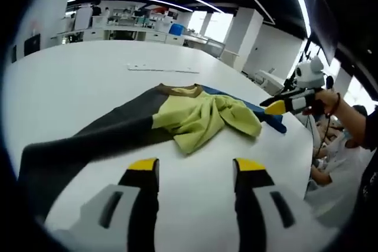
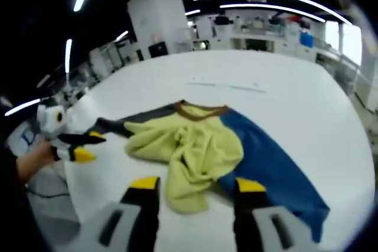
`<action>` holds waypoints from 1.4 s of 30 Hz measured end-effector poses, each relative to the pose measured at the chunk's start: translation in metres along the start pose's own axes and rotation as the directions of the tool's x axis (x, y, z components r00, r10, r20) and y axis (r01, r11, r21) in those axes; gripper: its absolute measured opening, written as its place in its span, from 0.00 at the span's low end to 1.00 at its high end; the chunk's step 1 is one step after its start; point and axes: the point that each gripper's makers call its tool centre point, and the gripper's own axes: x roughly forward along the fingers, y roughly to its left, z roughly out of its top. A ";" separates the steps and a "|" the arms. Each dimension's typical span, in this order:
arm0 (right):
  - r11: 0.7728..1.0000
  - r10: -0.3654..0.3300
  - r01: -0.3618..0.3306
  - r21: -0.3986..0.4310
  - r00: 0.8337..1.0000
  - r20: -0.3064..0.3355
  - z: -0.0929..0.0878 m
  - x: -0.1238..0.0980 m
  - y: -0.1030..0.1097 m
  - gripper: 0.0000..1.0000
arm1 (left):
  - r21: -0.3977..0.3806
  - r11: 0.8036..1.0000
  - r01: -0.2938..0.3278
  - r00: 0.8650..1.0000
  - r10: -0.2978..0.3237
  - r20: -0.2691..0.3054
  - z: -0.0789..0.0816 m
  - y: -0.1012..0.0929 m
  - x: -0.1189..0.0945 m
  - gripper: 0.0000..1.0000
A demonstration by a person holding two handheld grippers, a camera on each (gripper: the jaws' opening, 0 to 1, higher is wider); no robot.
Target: Fold the garment on the visible template until the final outline fits inside the template.
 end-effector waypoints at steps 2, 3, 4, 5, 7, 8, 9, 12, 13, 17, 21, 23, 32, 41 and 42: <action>1.000 -0.005 0.005 0.005 1.000 -0.006 -0.006 0.000 -0.002 0.44 | -0.006 1.000 -0.004 1.000 0.004 -0.006 -0.002 0.003 0.006 0.44; 1.000 -0.005 0.005 0.007 1.000 -0.007 -0.007 0.000 -0.003 0.43 | -0.006 1.000 -0.007 1.000 0.007 -0.013 -0.003 0.003 0.009 0.44; 1.000 -0.005 0.005 0.010 1.000 -0.009 -0.009 0.001 -0.003 0.42 | -0.005 1.000 -0.009 1.000 0.009 -0.016 -0.004 0.002 0.011 0.44; 1.000 -0.003 0.003 0.011 1.000 -0.013 -0.012 0.001 -0.003 0.41 | -0.007 1.000 -0.011 1.000 0.011 -0.022 -0.005 0.003 0.015 0.44; 1.000 -0.006 0.007 0.013 1.000 -0.019 -0.017 0.002 -0.003 0.38 | -0.008 1.000 -0.010 1.000 0.010 -0.025 -0.007 0.004 0.019 0.41; 1.000 -0.009 0.009 0.013 1.000 -0.022 -0.019 0.003 -0.004 0.37 | -0.006 1.000 -0.009 1.000 0.009 -0.029 -0.008 0.004 0.022 0.40; 1.000 -0.011 0.012 0.015 1.000 -0.026 -0.022 0.004 -0.004 0.36 | -0.005 1.000 -0.010 0.999 0.010 -0.031 -0.008 0.003 0.024 0.39; 1.000 -0.003 0.004 0.017 0.999 -0.032 -0.026 0.008 -0.005 0.29 | -0.001 1.000 -0.015 0.999 0.015 -0.033 -0.009 0.001 0.033 0.39; 1.000 0.000 0.001 0.017 0.999 -0.034 -0.027 0.010 -0.004 0.27 | -0.001 1.000 -0.018 0.999 0.018 -0.033 -0.008 0.002 0.036 0.38; 1.000 -0.009 0.009 -0.004 0.999 -0.038 -0.032 0.017 -0.006 0.23 | -0.001 1.000 -0.028 0.999 0.028 -0.026 -0.005 0.006 0.047 0.31; 1.000 -0.007 0.006 -0.022 0.999 -0.048 -0.036 0.026 -0.008 0.18 | -0.005 0.999 -0.039 0.999 0.039 -0.026 -0.005 0.012 0.055 0.29; 0.999 -0.003 0.001 -0.037 0.999 -0.046 -0.037 0.027 -0.004 0.17 | -0.008 0.999 -0.045 0.998 0.045 -0.036 -0.008 0.015 0.058 0.25; 0.994 -0.037 0.029 -0.101 0.996 -0.079 -0.047 0.033 -0.007 0.06 | -0.043 0.998 -0.035 0.999 0.034 -0.031 -0.006 0.012 0.059 0.13; 0.998 0.022 -0.021 0.056 0.999 -0.029 -0.047 0.032 -0.002 0.00 | -0.158 0.987 -0.019 1.000 0.017 -0.014 0.001 0.013 0.054 0.02; 0.998 0.027 -0.025 0.056 0.999 -0.023 -0.046 0.030 -0.002 0.00 | -0.157 0.987 -0.020 1.000 0.018 -0.013 0.002 0.013 0.053 0.02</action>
